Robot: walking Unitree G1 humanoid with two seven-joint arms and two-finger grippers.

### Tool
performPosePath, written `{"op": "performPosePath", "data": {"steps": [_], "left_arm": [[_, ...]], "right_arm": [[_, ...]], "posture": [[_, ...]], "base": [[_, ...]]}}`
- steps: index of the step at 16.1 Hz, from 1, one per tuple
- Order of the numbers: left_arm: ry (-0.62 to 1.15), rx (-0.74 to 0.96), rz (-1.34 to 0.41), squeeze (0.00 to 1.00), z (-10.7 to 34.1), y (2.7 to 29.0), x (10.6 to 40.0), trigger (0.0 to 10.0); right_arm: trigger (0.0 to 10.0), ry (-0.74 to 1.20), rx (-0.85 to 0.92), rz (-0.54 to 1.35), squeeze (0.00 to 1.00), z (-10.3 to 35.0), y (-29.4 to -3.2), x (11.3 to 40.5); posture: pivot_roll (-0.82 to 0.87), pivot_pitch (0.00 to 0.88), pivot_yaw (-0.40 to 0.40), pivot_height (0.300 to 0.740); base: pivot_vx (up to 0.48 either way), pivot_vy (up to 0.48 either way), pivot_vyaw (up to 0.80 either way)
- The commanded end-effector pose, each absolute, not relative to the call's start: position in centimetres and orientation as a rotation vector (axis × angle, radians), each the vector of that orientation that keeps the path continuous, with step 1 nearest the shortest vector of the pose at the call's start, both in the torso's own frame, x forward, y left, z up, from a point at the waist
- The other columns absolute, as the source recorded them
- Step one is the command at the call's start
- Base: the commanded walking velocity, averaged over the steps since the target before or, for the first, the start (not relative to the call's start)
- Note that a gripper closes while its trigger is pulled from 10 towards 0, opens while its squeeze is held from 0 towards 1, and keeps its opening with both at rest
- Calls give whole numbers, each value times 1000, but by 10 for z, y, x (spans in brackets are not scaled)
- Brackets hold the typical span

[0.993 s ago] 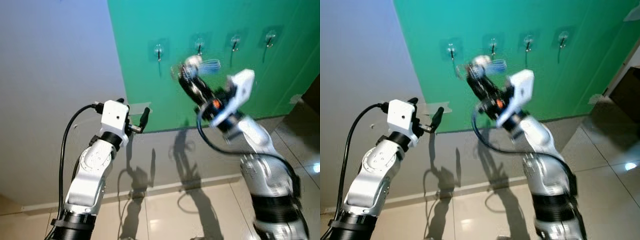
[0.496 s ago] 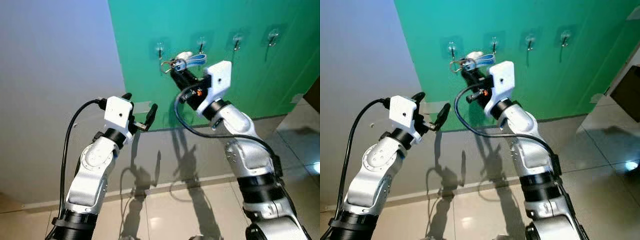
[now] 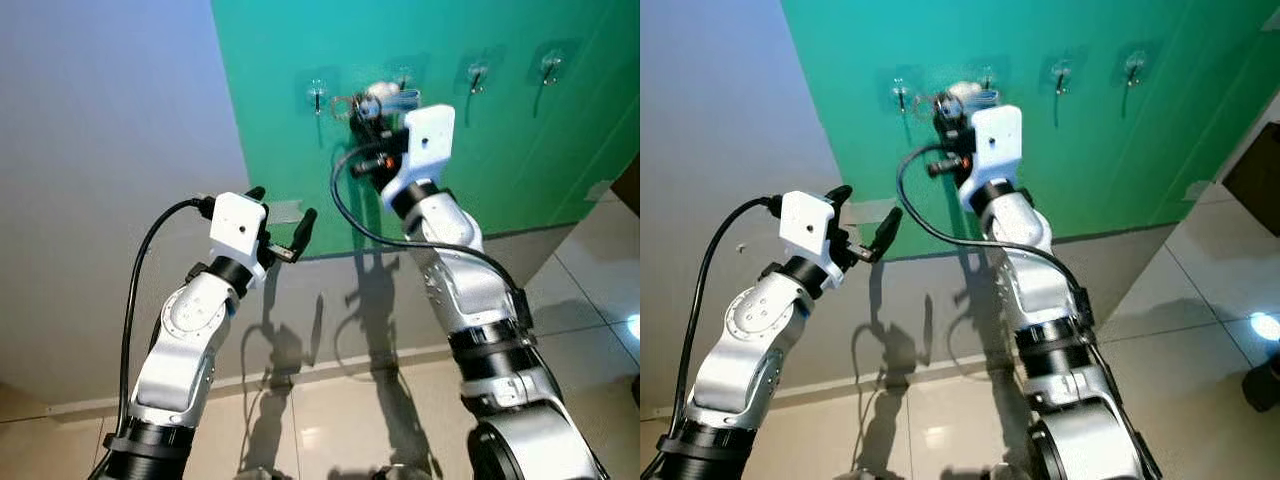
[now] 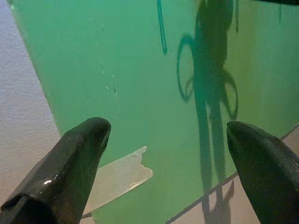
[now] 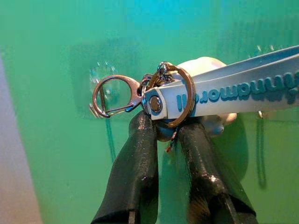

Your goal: Hang keys on a hook

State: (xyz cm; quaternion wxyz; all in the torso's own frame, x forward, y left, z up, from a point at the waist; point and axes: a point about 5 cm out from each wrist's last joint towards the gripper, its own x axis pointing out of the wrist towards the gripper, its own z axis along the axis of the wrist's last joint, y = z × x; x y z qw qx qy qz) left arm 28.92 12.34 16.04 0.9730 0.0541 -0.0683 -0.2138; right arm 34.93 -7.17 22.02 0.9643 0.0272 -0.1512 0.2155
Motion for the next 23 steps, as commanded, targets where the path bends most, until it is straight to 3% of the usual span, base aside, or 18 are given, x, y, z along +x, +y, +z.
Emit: {"op": "performPosePath", "data": {"steps": [1,7,13,23], "left_arm": [[-157,116,-444,0,167,123,291,10000],[-160,109,-456,0,168,121,291,10000],[-156,113,-469,0,168,121,290,10000],[-149,118,-483,0,167,120,292,10000]], "right_arm": [[10000,-330,42,435,0,225,-69,350],[10000,-346,-117,434,0,220,-56,350],[10000,-356,-65,341,0,226,-59,356],[10000,-412,-38,450,0,230,-51,345]], "posture": [[-86,79,54,740],[-88,77,58,740],[-84,80,66,740],[-87,72,78,740]], "base": [[0,0,0],[0,0,0],[0,0,0],[0,0,0]]}}
